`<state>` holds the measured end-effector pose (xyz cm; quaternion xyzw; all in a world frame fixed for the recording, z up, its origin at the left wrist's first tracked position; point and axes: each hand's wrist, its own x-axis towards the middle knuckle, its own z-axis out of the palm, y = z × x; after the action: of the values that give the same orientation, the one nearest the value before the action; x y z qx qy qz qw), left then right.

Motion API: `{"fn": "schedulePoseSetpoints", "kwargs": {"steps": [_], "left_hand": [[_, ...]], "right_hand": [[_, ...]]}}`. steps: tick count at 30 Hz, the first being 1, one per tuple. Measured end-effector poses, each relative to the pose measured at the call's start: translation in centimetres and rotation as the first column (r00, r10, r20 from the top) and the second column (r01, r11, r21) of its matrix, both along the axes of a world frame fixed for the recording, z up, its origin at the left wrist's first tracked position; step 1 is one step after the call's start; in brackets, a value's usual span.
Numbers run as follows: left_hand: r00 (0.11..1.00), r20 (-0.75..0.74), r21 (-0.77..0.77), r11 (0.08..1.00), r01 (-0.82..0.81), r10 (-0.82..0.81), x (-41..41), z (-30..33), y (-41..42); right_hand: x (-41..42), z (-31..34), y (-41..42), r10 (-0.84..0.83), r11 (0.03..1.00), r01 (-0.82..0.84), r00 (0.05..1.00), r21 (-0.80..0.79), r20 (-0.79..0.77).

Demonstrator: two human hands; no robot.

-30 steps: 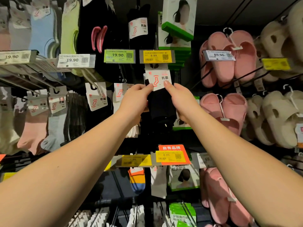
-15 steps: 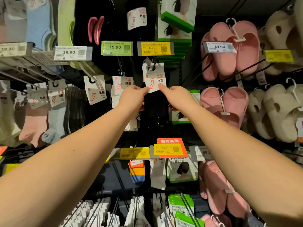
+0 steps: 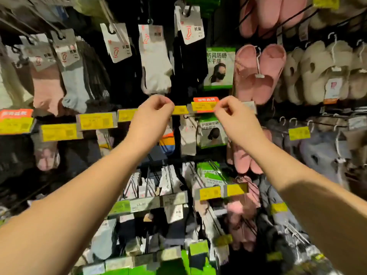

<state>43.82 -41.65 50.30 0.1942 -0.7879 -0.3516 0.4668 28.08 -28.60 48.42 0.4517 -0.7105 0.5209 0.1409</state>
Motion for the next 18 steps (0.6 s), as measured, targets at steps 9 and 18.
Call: {"fn": "schedulePoseSetpoints", "kwargs": {"steps": [9, 18], "left_hand": [[0.909, 0.38, 0.262, 0.963, 0.069, -0.169, 4.3, -20.0, 4.2], [0.719, 0.568, 0.466, 0.877, 0.12, -0.4, 3.3, -33.4, 14.9]], "right_hand": [[5.6, -20.0, 8.0, -0.031, 0.78, -0.18, 0.946, 0.6, 0.324], [4.8, -35.2, 20.4, -0.31, 0.743, -0.205, 0.738, 0.637, 0.599]]}}
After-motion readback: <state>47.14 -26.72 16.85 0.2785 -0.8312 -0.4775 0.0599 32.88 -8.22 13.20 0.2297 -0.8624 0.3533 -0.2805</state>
